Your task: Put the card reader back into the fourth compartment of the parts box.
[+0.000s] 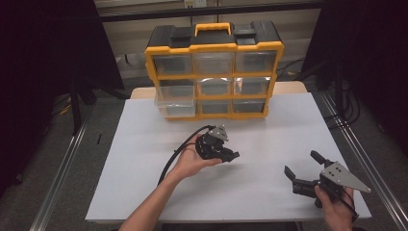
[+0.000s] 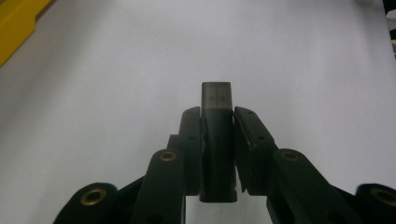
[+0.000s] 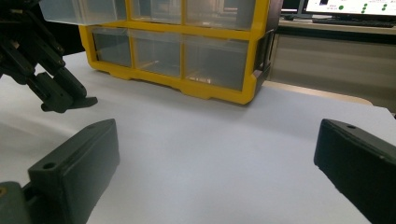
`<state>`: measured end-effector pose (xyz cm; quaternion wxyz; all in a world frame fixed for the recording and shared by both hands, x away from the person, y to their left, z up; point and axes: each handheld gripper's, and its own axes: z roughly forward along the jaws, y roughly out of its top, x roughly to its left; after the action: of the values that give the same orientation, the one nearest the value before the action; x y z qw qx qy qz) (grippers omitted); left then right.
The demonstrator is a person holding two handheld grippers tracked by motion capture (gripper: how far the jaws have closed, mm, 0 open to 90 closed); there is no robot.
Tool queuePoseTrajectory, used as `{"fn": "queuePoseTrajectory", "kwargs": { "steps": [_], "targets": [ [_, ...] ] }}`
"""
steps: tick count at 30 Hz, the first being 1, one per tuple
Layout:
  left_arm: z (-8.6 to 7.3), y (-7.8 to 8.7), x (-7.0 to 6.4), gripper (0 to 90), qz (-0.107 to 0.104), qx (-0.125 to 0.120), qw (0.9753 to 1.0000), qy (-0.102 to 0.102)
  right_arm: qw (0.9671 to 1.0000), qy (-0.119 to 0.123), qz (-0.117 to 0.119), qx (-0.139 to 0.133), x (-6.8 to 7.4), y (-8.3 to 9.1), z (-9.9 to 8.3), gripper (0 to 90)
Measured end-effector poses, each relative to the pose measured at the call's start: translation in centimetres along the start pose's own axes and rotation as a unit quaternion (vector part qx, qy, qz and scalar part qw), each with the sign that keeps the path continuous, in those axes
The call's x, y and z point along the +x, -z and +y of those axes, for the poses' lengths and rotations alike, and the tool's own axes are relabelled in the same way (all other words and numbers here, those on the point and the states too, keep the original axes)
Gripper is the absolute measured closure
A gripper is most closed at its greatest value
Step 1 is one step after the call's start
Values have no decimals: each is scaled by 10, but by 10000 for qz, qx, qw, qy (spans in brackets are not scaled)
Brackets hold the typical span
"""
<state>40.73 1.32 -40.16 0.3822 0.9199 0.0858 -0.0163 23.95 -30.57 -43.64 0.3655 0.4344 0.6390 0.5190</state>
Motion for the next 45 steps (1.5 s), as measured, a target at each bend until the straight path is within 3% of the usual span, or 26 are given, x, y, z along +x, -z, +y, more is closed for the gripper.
{"fn": "queuePoseTrajectory", "kwargs": {
  "steps": [3, 11, 17, 26, 45],
  "targets": [
    [0, 5, 0, 739, 137, -110, 9998, 32, 10000, -1, -11, 0, 0, 0, 0, 2],
    [1, 13, -1, 739, 209, -280, 9994, 56, 10000, -5, -12, -4, 0, 0, 0, 2],
    [6, 25, -9, 738, 282, -411, 9987, -53, 10000, 2, 4, -20, 0, 0, 0, 2],
    [5, 42, -6, 739, 411, -613, 9973, 1, 10000, 6, 12, -26, 0, 0, 0, 2],
    [6, 72, -5, 739, 740, -1078, 9914, 71, 10000, 0, 22, -57, 0, 1, 1, 2]
  ]
}}
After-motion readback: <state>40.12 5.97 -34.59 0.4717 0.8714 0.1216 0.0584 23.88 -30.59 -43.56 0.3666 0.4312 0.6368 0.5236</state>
